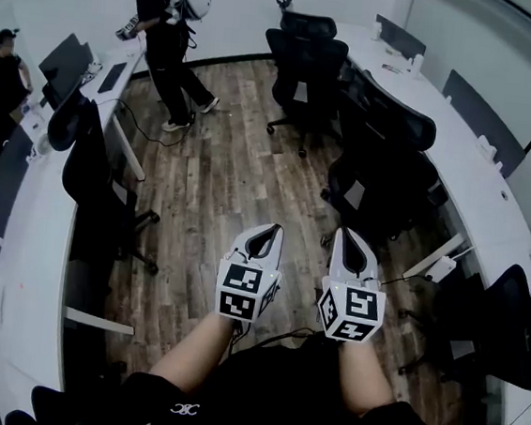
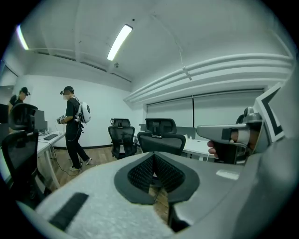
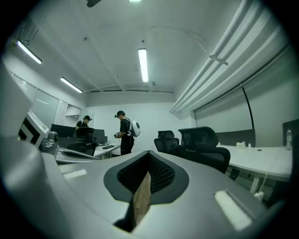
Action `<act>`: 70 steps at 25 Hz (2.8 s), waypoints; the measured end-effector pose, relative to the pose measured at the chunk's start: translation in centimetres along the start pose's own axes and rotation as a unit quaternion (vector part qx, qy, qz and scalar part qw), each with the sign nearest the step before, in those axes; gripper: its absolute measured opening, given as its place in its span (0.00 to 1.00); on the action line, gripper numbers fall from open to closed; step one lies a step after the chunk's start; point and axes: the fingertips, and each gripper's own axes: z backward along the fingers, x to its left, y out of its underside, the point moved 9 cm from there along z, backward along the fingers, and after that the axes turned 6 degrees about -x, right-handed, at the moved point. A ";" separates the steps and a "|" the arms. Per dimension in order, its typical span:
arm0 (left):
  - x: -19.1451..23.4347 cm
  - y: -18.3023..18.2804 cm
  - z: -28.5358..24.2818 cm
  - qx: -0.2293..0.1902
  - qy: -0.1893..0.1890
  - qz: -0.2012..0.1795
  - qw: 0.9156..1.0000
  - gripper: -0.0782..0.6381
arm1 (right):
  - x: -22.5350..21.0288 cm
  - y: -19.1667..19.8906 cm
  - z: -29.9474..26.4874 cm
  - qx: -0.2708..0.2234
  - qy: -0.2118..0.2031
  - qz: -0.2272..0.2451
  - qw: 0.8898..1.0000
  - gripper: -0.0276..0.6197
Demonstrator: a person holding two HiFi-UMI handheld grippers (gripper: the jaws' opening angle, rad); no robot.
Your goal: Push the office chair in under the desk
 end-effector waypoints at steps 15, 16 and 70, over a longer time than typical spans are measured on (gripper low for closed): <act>5.0 0.0 -2.5 0.001 -0.035 -0.001 0.999 0.12 | 1.3 1.3 -6.6 0.004 -0.030 0.016 0.999 0.06; 5.5 0.0 -3.1 -0.001 -0.037 -0.002 0.999 0.12 | 1.1 1.4 -7.5 0.002 -0.031 0.016 0.999 0.06; 15.5 -7.1 -61.5 0.045 0.259 -0.114 0.958 0.14 | -27.3 2.8 -39.8 0.066 0.030 0.055 0.996 0.06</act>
